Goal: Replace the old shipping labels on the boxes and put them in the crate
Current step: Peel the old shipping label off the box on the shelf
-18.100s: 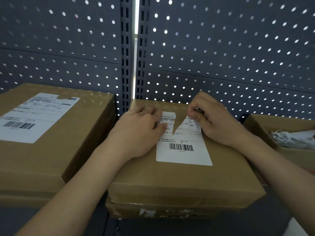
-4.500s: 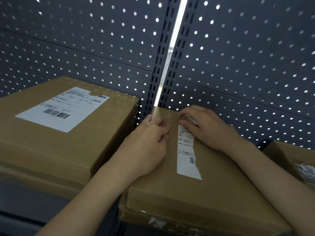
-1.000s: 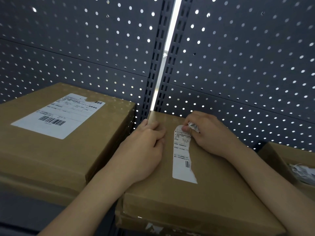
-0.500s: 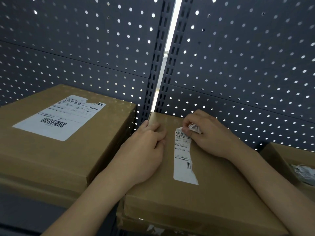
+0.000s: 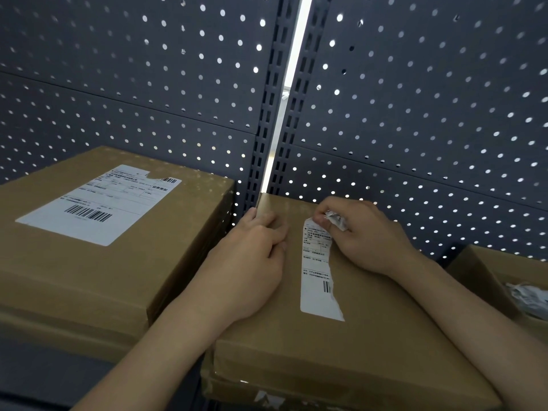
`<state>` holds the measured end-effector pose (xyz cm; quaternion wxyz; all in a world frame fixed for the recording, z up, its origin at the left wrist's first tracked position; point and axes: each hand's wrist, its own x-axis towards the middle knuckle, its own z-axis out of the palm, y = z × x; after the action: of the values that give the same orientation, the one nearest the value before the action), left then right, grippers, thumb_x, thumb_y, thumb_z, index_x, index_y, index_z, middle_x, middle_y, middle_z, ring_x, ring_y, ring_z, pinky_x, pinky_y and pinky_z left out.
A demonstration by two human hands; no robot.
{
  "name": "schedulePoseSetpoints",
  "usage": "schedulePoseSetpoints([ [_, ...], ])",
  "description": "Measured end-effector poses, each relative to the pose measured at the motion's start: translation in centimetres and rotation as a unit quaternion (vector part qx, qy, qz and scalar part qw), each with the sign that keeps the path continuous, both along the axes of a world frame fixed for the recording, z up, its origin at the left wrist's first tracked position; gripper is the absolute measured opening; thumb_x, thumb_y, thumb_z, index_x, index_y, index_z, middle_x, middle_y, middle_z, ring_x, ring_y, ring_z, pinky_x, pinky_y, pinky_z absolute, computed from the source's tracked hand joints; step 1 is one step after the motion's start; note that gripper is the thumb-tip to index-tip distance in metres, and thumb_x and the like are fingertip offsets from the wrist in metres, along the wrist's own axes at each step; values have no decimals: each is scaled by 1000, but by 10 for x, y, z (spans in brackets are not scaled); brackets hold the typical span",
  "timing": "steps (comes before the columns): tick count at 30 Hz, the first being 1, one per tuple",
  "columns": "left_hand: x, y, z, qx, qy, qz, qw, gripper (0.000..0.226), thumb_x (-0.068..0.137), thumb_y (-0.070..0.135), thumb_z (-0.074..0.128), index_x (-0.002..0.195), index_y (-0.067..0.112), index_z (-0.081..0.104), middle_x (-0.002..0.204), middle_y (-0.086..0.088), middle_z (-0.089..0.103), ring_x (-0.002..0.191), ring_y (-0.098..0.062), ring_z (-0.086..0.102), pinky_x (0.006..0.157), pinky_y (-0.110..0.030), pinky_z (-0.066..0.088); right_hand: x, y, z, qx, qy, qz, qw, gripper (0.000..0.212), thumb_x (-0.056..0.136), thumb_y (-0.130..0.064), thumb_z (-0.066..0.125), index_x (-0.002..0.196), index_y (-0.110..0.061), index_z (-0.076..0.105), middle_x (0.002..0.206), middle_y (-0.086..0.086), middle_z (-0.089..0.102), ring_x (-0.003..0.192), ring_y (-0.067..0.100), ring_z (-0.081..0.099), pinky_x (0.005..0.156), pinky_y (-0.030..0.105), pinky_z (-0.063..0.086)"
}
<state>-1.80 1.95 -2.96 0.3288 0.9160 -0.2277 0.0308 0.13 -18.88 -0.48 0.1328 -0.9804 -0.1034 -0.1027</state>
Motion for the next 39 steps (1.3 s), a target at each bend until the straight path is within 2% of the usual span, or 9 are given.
schedulePoseSetpoints([
  [4, 1, 0, -1, 1, -5, -1, 1000, 38, 103, 28, 35, 138, 27, 51, 150, 18, 32, 146, -6, 4, 108, -26, 23, -6, 6, 4, 35, 4, -2, 999, 18, 97, -49, 44, 93, -39, 59, 91, -16, 66, 86, -4, 57, 59, 13, 41],
  [7, 1, 0, -1, -1, -1, -1, 1000, 39, 103, 28, 35, 139, 28, 49, 152, 19, 29, 147, -6, 1, 111, -28, 22, -10, 11, 7, 97, -4, 29, 995, 16, 98, -30, 54, 92, -24, 66, 85, -12, 67, 78, -19, 51, 64, -1, 35],
  [12, 3, 0, -3, -5, 6, -4, 1000, 40, 103, 29, 35, 142, 30, 46, 156, 19, 22, 147, -6, -2, 115, -30, 17, -7, 13, 7, 126, -5, 24, 992, 20, 98, -33, 53, 88, -21, 66, 79, -8, 66, 76, -2, 55, 61, 8, 37],
  [14, 2, 0, -3, -9, 6, -5, 1000, 41, 103, 29, 36, 143, 31, 44, 157, 19, 20, 147, -6, -3, 116, -30, 16, -4, 12, 7, 69, -5, -3, 998, 25, 98, -47, 46, 90, -30, 62, 84, -9, 66, 79, 4, 56, 61, 11, 39],
  [16, 2, 1, -3, -10, 7, -7, 1000, 40, 103, 29, 36, 143, 31, 44, 157, 19, 19, 147, -5, -3, 115, -30, 16, -1, 9, 5, 6, -8, -32, 999, 31, 92, -64, 39, 101, -39, 56, 92, -15, 64, 87, 6, 58, 68, 27, 47],
  [20, 2, 1, -3, -14, 12, -8, 1000, 38, 103, 30, 35, 138, 31, 49, 159, 17, 18, 148, -7, -3, 116, -33, 16, -2, 6, 6, 12, 10, -31, 999, 51, 74, -89, 31, 111, -58, 49, 101, -26, 63, 98, 3, 60, 79, 42, 52],
  [26, 2, 1, -3, -14, 12, -5, 1000, 38, 102, 29, 36, 137, 29, 51, 159, 16, 18, 148, -8, -2, 117, -32, 15, -5, 7, 8, 22, 25, -3, 999, 20, 91, -60, 47, 85, -48, 60, 87, -29, 63, 84, -5, 58, 67, 30, 50],
  [31, 3, 0, -3, -10, 14, -3, 1000, 41, 103, 29, 36, 143, 32, 43, 159, 16, 16, 148, -7, -3, 117, -32, 14, -11, 10, 10, 57, 18, 37, 998, 16, 98, -36, 54, 90, -31, 67, 89, -16, 66, 93, -14, 46, 66, -3, 32],
  [39, 4, 0, -4, -13, 7, -1, 1000, 40, 103, 30, 36, 142, 33, 44, 159, 17, 16, 148, -7, -3, 118, -33, 12, -13, 10, 8, 103, -22, 72, 992, 17, 97, -29, 56, 87, -20, 67, 82, -9, 67, 85, 2, 55, 67, 5, 37],
])
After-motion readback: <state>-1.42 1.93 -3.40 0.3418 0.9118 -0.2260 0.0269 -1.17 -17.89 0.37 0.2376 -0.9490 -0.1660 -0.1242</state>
